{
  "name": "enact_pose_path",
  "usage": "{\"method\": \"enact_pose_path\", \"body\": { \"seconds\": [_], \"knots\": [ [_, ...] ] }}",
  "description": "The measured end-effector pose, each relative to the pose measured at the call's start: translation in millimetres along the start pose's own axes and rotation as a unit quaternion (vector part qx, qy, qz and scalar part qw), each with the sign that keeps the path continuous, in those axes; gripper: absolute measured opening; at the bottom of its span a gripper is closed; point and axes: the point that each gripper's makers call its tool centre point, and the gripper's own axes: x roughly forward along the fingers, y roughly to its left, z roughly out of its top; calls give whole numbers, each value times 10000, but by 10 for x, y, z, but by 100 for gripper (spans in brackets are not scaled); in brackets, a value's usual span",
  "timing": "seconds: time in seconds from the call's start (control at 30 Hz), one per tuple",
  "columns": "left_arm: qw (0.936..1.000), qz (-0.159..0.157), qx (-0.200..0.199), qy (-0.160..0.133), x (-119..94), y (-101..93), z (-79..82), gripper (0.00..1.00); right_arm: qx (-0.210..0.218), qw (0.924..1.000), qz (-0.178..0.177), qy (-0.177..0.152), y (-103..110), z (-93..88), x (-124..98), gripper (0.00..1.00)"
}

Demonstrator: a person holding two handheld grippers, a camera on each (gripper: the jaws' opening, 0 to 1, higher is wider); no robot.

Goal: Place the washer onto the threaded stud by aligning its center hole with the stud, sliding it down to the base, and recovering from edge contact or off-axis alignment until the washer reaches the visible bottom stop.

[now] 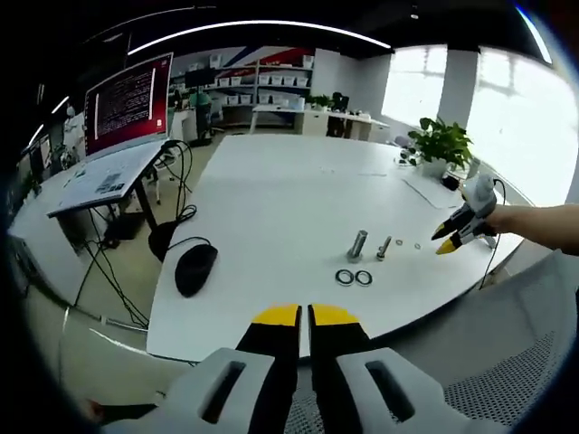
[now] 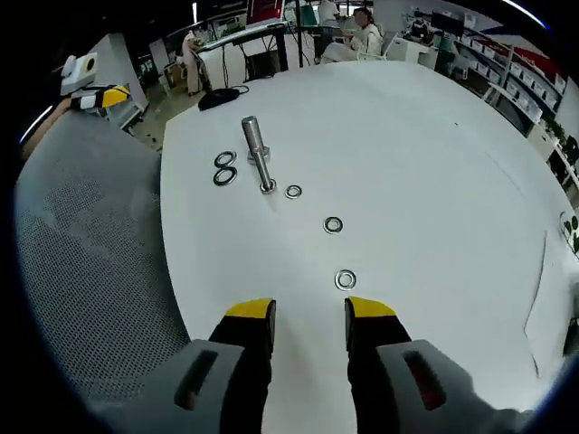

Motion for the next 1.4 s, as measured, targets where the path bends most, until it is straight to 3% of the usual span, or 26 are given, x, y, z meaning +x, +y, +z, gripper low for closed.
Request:
{"method": "enact_pose_path", "body": {
  "seconds": [0.27,0.67,1.23,1.4],
  "knots": [
    [9999,-139,18,58,-16,-40,-33,0,27,9992,-104,394,-197,-28,163,30],
    [9999,-117,60,56,-12,-42,-24,0,-188,9977,-67,648,-213,-12,240,30],
    [9999,-67,64,63,-13,-23,-28,0,-520,9953,-84,817,-216,-15,319,25],
    [9999,-79,69,5,-12,-24,-9,0,-430,9957,-121,814,-222,5,331,23]
  ]
}}
